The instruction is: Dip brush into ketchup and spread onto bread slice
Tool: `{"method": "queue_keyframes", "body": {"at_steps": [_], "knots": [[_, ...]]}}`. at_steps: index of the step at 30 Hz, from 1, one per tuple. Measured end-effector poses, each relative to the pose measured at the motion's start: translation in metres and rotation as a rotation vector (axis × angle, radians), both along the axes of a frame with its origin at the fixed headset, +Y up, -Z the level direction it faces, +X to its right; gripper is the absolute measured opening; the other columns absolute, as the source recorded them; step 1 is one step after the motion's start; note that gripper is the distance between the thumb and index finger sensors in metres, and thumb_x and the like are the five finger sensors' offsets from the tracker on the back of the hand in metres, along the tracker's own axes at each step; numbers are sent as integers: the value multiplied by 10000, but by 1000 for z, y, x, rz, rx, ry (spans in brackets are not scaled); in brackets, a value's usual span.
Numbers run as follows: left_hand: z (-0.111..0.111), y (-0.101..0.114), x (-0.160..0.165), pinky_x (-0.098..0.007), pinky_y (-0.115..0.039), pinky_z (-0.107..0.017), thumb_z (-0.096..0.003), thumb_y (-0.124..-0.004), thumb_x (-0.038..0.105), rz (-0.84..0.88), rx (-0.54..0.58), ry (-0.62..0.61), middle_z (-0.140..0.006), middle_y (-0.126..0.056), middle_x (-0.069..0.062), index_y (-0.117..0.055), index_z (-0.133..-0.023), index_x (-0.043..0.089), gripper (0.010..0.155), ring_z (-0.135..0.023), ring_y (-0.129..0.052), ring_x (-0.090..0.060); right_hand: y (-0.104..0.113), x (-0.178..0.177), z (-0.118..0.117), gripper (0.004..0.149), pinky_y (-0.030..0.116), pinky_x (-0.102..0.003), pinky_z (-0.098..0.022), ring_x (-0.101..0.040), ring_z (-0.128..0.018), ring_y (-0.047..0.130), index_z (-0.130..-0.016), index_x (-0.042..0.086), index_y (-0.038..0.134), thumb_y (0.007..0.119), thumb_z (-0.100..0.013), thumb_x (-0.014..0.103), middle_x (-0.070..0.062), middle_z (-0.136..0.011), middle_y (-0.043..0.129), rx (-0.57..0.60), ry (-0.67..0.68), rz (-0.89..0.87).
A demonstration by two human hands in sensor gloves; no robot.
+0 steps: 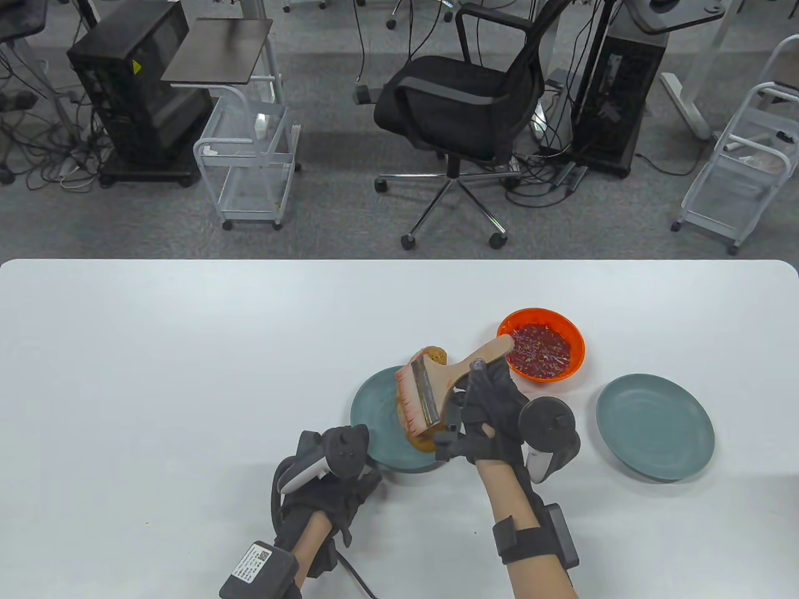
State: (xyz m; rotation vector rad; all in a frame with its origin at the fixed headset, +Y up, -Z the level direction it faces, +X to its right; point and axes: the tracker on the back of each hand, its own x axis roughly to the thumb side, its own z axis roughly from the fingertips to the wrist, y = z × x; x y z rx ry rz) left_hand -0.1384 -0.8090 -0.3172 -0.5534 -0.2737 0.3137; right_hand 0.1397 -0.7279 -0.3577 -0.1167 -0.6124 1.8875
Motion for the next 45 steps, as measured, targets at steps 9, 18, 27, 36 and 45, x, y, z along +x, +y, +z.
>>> {"method": "queue_keyframes", "body": {"at_steps": [9,18,27,36,45], "knots": [[0,0,0,-601,-179,-679,-681,-566,422,-4,0,-1,-1148,-100,-175,-13,-1087,160,734,-1027,-65,-442,16,30,6,503,1028,-321,-194,-394,-412,1118,-896,-114,709,786,-528,220,-344,-659,902,122,-120,180],[0,0,-1,-600,-176,-679,-680,-566,421,-3,1,-1,-1148,-97,-172,-3,-1087,164,741,-1027,-63,-439,-5,-3,0,505,1021,-338,-200,-414,-421,1107,-902,-121,695,782,-530,209,-357,-667,888,0,-6,-28],[1,0,0,-600,-177,-679,-680,-567,421,-1,1,-1,-1149,-100,-170,-13,-1088,165,734,-1029,-64,-438,19,18,10,506,1022,-334,-204,-411,-423,1106,-908,-115,685,773,-530,210,-352,-678,881,107,-158,165],[0,0,0,-598,-174,-680,-680,-567,420,2,-1,-4,-1148,-97,-172,-12,-1088,164,735,-1028,-60,-437,-8,-8,3,506,1011,-369,-226,-446,-436,1090,-901,-139,674,774,-529,190,-378,-677,864,-60,-83,-56],[0,0,0,-601,-177,-678,-681,-565,422,-6,0,-6,-1147,-95,-173,-2,-1087,162,741,-1027,-62,-440,13,27,11,505,1018,-346,-233,-412,-436,1104,-900,-123,683,772,-528,206,-353,-674,879,83,-182,113]]}}
